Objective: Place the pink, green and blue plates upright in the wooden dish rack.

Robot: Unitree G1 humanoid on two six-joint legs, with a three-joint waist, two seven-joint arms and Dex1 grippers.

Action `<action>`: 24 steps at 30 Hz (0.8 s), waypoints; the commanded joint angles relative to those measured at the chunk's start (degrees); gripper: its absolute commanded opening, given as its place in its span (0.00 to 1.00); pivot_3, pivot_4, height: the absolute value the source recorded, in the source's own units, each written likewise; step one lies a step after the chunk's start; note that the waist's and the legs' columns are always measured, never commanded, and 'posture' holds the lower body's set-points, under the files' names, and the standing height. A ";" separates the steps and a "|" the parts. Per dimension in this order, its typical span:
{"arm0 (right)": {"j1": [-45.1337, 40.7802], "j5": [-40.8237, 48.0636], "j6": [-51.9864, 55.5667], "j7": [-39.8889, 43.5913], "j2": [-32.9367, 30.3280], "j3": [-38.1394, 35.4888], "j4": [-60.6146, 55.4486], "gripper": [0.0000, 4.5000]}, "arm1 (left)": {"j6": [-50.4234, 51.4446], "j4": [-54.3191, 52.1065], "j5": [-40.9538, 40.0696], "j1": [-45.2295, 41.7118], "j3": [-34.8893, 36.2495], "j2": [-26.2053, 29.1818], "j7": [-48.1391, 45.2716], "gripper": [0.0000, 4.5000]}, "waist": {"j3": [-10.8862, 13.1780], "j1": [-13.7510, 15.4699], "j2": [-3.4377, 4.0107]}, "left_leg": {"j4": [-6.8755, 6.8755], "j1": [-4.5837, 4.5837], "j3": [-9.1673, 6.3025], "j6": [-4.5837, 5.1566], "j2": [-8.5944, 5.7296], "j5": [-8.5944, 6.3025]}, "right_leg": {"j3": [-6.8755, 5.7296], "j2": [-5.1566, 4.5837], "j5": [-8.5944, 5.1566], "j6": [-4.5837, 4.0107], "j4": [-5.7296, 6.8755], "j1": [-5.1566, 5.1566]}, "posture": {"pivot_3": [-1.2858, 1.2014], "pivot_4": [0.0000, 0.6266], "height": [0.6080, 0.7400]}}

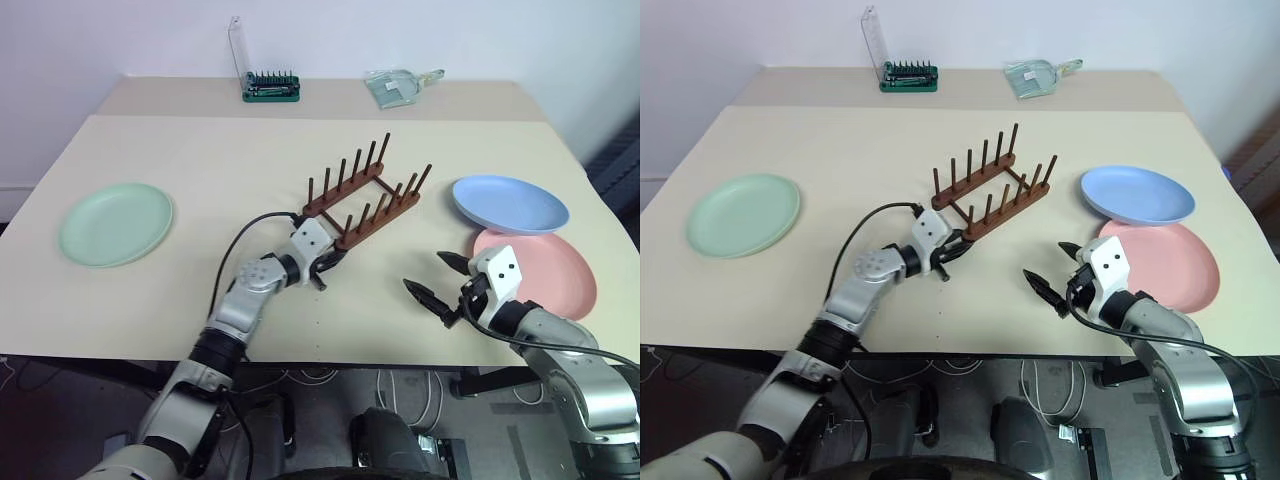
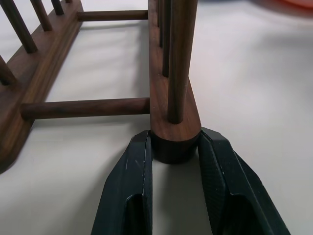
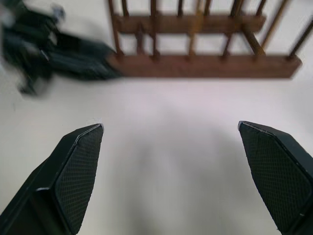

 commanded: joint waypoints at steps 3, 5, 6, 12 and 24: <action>1.40 1.01 -1.47 0.89 -1.59 -4.84 -2.75 1.00 | -3.01 4.73 -5.64 -4.56 1.95 7.49 -19.09 0.16 | 0.02 0.17 -0.03 | 0.01 -0.02 0.01 0.00 -0.02 0.00 | 0.00 -0.01 0.00 0.00 -0.02 -0.01 | 0.52 0.24 0.94; 1.99 1.07 -1.59 0.99 -1.78 -5.79 -3.03 1.00 | -3.61 6.64 -6.72 -5.73 2.08 9.31 -24.34 0.16 | 0.02 0.20 -0.04 | 0.01 -0.04 0.01 0.01 -0.03 -0.01 | -0.01 -0.01 0.00 0.01 -0.05 -0.02 | 0.52 0.24 0.94; 2.39 1.02 -1.71 1.01 -1.74 -6.13 -3.12 1.00 | -3.59 7.79 -7.25 -6.56 2.19 9.92 -26.72 0.16 | 0.02 0.27 -0.04 | 0.00 -0.05 0.02 0.02 -0.04 -0.01 | -0.01 -0.02 0.00 0.01 -0.07 -0.01 | 0.52 0.24 0.94; 4.15 0.56 -2.33 0.79 -0.90 -6.05 -3.74 1.00 | -7.29 13.19 -6.46 -10.00 2.00 9.52 -31.88 0.16 | 0.04 0.27 -0.05 | 0.03 -0.08 0.02 0.06 -0.06 -0.04 | -0.01 -0.02 0.00 0.02 -0.09 0.00 | 0.52 0.24 0.94; 4.26 0.58 -1.68 -0.02 -0.80 -5.73 -5.07 1.00 | -18.72 27.07 -0.38 -15.29 0.80 6.52 -31.90 0.16 | 0.06 0.18 -0.10 | 0.04 -0.09 0.02 0.08 -0.05 -0.04 | -0.01 -0.01 0.00 0.02 -0.08 -0.03 | 0.52 0.24 0.94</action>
